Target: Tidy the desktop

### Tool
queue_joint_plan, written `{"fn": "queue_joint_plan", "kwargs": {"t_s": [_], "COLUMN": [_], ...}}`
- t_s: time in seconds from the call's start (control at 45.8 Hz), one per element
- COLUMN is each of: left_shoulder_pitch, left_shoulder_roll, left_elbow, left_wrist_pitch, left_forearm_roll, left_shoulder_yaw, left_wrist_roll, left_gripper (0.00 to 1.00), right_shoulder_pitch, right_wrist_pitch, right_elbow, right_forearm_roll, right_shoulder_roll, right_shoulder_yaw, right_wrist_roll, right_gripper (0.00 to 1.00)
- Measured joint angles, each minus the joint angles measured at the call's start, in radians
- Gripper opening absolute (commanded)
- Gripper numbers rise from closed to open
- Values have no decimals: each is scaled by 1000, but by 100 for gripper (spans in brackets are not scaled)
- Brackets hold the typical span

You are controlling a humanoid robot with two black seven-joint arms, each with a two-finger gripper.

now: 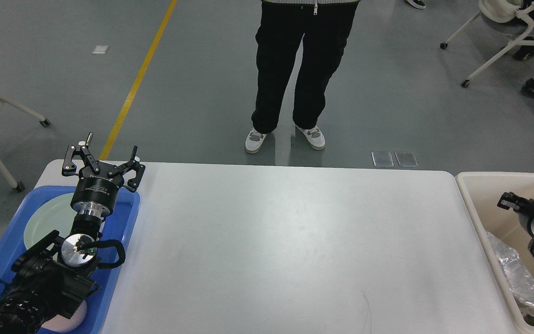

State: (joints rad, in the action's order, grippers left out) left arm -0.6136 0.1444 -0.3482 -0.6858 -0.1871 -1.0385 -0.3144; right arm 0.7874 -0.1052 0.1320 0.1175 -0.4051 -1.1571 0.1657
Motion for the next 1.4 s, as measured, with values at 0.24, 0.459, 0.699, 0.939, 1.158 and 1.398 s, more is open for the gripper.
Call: {"fn": "queue_joint_plan", "kwargs": {"t_s": [0.24, 0.459, 0.699, 0.939, 1.158, 1.398], "left_shoulder_pitch": [0, 0, 0, 0, 0, 0], "left_shoulder_roll": [1, 1, 0, 0, 0, 0], "left_elbow": [0, 0, 0, 0, 0, 0], "left_wrist_pitch": [0, 0, 0, 0, 0, 0], "left_forearm_roll": [0, 0, 0, 0, 0, 0], "left_shoulder_yaw": [0, 0, 0, 0, 0, 0], "left_wrist_roll": [0, 0, 0, 0, 0, 0], "left_gripper": [97, 97, 97, 97, 97, 97], "right_shoulder_pitch": [108, 346, 289, 84, -20, -59], "right_wrist_pitch": [3, 8, 9, 108, 176, 265], "right_elbow": [38, 301, 404, 396, 389, 389], "right_forearm_roll": [-1, 1, 2, 5, 7, 106], "right_shoulder_roll": [51, 40, 57, 140, 196, 231], "right_shoulder_yaw": [22, 323, 889, 1390, 1480, 1556], "right_wrist_roll": [10, 12, 18, 221, 483, 551], "right_gripper": [100, 100, 100, 100, 100, 100]}}
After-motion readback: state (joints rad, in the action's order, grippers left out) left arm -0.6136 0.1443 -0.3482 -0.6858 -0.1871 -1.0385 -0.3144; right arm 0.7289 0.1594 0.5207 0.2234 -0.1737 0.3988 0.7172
